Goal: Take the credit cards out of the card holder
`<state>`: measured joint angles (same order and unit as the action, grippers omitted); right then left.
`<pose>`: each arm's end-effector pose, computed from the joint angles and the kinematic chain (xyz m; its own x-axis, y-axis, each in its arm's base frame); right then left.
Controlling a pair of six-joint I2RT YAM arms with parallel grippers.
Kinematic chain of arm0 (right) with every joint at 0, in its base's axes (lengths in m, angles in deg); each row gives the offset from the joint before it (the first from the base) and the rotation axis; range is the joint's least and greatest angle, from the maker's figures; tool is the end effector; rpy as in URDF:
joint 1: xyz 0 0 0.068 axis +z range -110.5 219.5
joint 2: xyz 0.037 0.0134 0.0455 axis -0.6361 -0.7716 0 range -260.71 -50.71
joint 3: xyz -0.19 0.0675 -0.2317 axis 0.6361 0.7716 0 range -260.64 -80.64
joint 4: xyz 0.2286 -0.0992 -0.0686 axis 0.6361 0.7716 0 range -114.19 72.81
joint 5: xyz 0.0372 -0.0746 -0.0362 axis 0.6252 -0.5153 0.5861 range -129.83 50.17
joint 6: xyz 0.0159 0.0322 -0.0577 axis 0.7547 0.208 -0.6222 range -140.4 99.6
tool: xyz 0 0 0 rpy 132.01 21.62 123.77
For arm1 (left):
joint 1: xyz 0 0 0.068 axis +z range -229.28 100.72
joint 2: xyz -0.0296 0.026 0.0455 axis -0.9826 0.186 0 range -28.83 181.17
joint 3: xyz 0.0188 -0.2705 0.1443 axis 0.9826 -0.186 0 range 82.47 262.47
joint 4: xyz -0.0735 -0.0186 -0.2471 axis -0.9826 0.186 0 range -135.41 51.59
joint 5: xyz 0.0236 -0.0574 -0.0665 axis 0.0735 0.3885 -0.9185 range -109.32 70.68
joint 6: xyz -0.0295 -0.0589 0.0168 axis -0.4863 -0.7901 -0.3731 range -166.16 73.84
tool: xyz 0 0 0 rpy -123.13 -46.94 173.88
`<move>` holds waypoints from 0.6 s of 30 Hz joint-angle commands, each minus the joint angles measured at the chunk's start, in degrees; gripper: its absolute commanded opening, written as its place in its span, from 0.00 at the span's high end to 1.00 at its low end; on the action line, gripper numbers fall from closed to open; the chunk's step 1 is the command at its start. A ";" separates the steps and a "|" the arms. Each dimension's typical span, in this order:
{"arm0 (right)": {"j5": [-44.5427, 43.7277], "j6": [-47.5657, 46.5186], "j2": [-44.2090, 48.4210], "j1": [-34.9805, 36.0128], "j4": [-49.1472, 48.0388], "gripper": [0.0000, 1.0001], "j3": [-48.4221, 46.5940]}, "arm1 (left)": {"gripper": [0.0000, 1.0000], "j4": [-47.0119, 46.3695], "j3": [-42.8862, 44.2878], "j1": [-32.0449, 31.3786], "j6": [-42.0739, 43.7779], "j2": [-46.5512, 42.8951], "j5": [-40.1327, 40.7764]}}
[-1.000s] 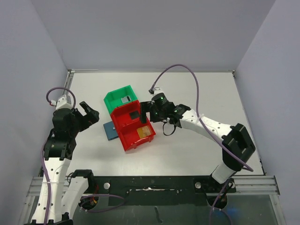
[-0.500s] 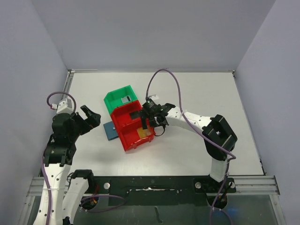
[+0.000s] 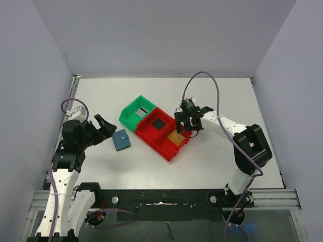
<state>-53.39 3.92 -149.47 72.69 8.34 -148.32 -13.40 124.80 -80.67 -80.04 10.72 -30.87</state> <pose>0.3084 0.1865 0.2222 -0.8664 -0.0884 -0.4915 -0.0968 0.9953 -0.0083 0.1388 -0.0143 0.3135 -0.5158 -0.5339 -0.6699 -0.1075 0.8162 -0.5677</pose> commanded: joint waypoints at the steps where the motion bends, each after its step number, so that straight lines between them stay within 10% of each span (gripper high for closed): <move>1: 1.86 -6.29 3.42 -8.57 -1.99 0.02 0.83 | 0.02 -5.67 -0.49 0.25 -0.99 0.44 -5.12; 10: 6.62 -11.16 3.60 -17.15 2.03 0.02 -7.55 | 0.02 -5.01 -0.18 0.16 -0.22 2.05 -6.71; 18: 10.66 3.42 11.98 -12.46 -0.60 0.02 -3.71 | 0.02 -5.17 -1.52 0.16 -0.08 1.42 -5.87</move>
<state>-46.14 -0.76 -144.64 56.56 10.99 -154.40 -15.24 123.51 -80.67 -80.48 12.91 -35.90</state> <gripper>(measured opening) 0.978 0.970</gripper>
